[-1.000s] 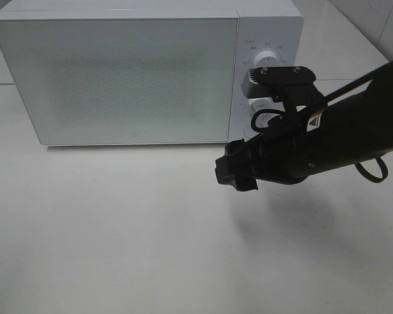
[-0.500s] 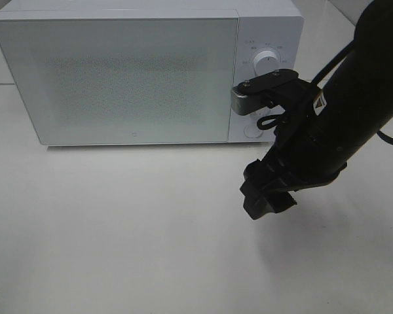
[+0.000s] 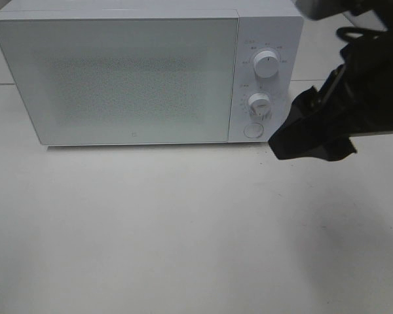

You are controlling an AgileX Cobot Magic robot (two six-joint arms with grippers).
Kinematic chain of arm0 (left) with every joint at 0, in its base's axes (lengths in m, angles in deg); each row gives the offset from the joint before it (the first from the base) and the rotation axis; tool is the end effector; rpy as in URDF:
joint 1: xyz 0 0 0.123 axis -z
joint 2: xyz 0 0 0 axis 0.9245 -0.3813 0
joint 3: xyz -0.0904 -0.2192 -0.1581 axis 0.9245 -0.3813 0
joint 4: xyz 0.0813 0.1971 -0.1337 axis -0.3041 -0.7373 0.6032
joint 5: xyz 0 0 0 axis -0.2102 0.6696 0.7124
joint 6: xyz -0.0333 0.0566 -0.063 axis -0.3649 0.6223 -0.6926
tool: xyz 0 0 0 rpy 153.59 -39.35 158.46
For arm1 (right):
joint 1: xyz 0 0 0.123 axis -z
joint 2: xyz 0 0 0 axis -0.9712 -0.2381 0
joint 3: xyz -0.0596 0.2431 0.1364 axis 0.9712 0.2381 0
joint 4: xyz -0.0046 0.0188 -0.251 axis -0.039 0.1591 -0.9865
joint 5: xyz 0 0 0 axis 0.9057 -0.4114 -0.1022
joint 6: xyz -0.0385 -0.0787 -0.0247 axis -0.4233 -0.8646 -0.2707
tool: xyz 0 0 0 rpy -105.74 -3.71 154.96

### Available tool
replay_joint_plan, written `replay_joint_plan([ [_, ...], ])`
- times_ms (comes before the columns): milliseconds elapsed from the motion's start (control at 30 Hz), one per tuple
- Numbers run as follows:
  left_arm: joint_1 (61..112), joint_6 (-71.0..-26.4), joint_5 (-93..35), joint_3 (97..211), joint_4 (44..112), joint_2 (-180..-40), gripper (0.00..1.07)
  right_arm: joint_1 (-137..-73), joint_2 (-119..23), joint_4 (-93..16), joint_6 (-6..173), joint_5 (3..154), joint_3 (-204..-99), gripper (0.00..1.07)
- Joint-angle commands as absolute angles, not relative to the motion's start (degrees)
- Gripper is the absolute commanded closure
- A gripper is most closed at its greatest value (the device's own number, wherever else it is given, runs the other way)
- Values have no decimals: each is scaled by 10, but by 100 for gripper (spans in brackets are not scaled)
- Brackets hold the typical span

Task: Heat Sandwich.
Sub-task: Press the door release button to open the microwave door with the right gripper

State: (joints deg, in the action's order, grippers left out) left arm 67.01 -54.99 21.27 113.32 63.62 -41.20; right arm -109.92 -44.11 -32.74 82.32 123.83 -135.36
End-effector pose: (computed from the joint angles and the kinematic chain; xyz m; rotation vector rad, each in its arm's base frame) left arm -0.0083 -0.0006 0.2817 -0.0544 2.0290 -0.0286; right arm 0.1834 0.1298 0.3114 -0.7690 2.3516 0.3322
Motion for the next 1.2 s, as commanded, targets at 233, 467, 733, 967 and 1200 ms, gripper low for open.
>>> replay_joint_plan([
  [233,669,-548,213,1133,641,-399,9,-1095,-306,-329,822,1234,-1284,32],
  [467,669,-548,213,1133,641,-399,9,-1095,-145,-363,822,1235,-1217,32],
  [733,669,-548,213,1133,641,-399,9,-1095,-7,-386,829,1257,-1189,32],
  [967,669,-548,213,1133,641,-399,9,-1054,44,-403,856,1313,-1164,32],
  [1200,669,-548,213,1133,641,-399,9,-956,88,-406,858,1329,-1161,32],
])
